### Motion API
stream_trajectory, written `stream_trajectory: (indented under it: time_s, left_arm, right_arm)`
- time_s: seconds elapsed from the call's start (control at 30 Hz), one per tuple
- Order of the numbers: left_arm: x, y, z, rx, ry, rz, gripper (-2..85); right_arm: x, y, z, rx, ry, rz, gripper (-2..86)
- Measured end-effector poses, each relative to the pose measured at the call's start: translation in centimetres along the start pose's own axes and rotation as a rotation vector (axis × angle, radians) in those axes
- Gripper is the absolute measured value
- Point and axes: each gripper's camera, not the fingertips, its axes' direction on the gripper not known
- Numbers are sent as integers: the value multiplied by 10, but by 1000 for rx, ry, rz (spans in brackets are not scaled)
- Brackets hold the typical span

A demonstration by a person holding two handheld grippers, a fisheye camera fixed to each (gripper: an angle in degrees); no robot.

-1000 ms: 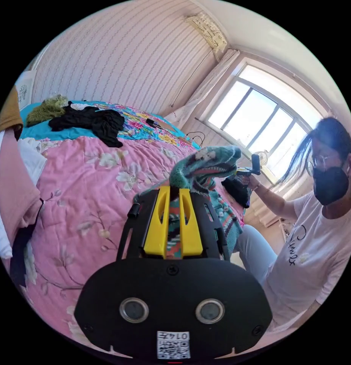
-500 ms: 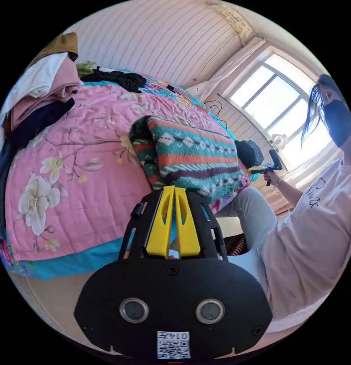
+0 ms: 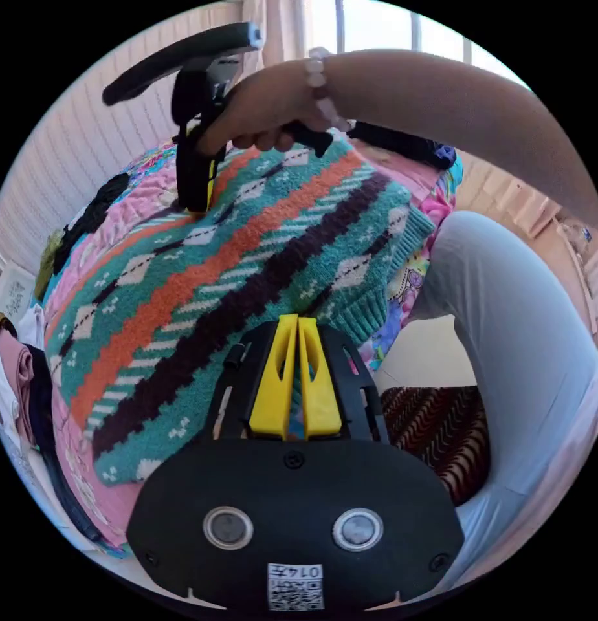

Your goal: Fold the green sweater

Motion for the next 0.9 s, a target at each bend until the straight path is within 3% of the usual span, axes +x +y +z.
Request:
stream_trajectory:
  time_s: [0.07,0.2,0.33,0.4,0.6,0.77,0.83,0.9]
  left_arm:
    - [13,6,2,46,-30,-13,-10]
    - [21,-4,1,-1,79,-53,-10]
    - [43,-9,-8,66,88,-40,-10]
    - [63,-11,20,-42,146,-23,-10]
    - [85,-22,23,-34,148,8,-10]
    - [69,-60,-3,94,1,-70,-10]
    - [58,-75,13,58,-2,-125,-10]
    - [58,-87,58,-130,139,-118,-10]
  right_arm:
    - [-3,-11,6,15,-7,11,-7]
    - [7,-33,0,-61,-176,-1,-8]
    - [-2,-50,-23,31,-74,-49,-7]
    - [-11,-70,8,-50,-62,-61,-7]
    - [-16,-91,38,-62,-81,-19,-9]
    - [-5,-102,48,-85,-170,-4,-10]
    - [-6,-108,52,-115,-169,-17,-10]
    - [-7,-115,57,-164,-162,-44,-10]
